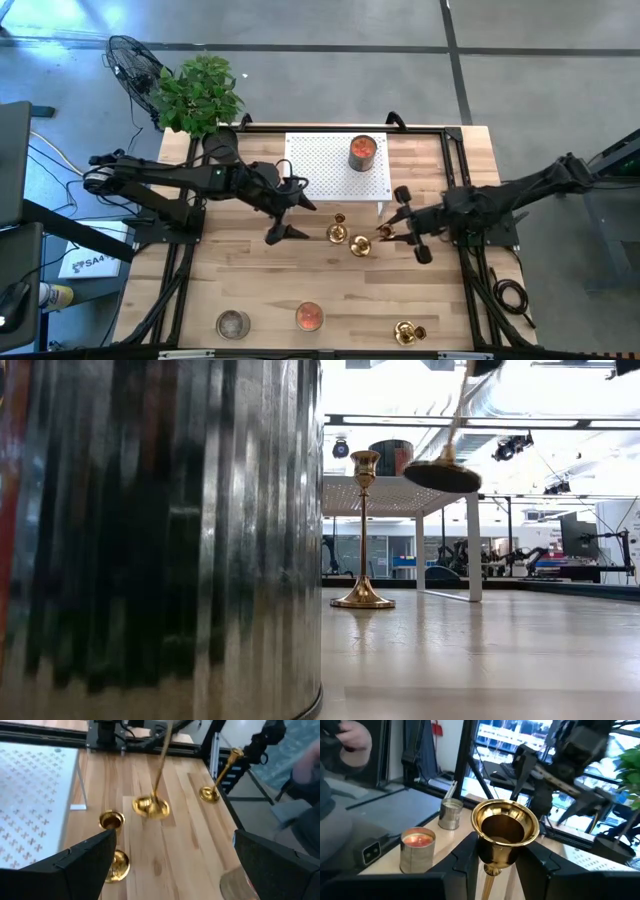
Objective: Pick & Place candle stick holders
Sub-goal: Put the middle right gold holder on the shelf
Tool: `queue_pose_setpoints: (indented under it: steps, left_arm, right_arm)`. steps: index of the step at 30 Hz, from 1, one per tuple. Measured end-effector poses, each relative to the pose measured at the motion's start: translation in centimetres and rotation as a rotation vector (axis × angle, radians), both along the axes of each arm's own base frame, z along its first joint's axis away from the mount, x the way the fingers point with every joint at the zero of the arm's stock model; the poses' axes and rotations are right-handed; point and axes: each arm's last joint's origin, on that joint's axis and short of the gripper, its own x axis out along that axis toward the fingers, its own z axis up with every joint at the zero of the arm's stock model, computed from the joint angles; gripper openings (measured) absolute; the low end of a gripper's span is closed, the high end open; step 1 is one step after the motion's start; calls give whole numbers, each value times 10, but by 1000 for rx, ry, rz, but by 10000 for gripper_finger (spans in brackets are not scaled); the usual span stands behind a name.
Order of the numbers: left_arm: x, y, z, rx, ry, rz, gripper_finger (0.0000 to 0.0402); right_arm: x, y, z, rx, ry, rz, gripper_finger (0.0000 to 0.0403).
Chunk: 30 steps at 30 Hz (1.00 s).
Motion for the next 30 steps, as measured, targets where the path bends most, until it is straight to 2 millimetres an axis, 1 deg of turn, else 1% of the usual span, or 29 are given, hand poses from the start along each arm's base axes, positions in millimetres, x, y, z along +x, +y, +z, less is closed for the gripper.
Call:
queue_pose_setpoints:
  steps: [4, 10, 16, 18, 21, 23, 30]
  left_arm:
    - [6, 0, 2, -4, -49, 0, 395]
    - [10, -1, -2, 1, -45, -15, 395]
    - [12, -1, -9, -11, 2, -42, 395]
    - [14, -2, -11, -19, 1, -60, 395]
    - [15, -3, -14, -31, 17, -81, 395]
    - [17, -3, -13, -27, -14, -108, 395]
    - [22, -7, -12, -66, -57, -244, 395]
  right_arm:
    - [30, 1, 8, -44, 21, 21, 98]
    - [76, 1, 27, -79, 40, 91, 98]
    - [110, -1, 42, -112, 83, 131, 98]
    - [118, -2, 46, -119, 87, 151, 98]
    - [129, -6, 53, -123, 94, 135, 98]
    - [133, -9, 54, -126, 96, 126, 98]
    - [137, -15, 52, -122, 103, 125, 98]
